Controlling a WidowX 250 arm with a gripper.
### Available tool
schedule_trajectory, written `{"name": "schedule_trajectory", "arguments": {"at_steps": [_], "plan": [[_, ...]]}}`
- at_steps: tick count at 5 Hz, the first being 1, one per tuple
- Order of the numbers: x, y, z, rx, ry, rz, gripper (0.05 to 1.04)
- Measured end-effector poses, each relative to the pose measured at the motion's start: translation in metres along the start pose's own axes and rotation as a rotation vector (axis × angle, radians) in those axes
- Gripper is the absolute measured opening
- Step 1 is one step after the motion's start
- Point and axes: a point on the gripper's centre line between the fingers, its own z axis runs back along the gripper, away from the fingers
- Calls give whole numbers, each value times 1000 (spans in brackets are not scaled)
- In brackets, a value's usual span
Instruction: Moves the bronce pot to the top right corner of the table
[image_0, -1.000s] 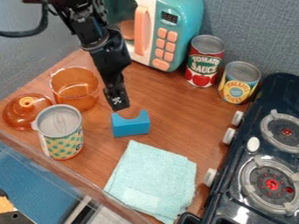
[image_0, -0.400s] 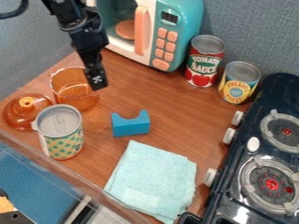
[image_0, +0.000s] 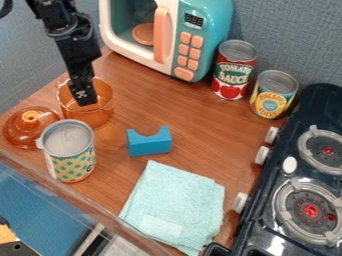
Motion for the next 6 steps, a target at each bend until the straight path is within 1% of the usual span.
{"name": "schedule_trajectory", "arguments": {"at_steps": [1,3,4,5,6], "plan": [[-8,5,-11,-22,20,13,1001],[-17,-4,-44,-84,53,-12,1001],[-15,-1,-47,-69,42,-21,950],[-15,3,-47,-38,34,-16,656],[-14,5,-47,-27,29,-13,345]]}}
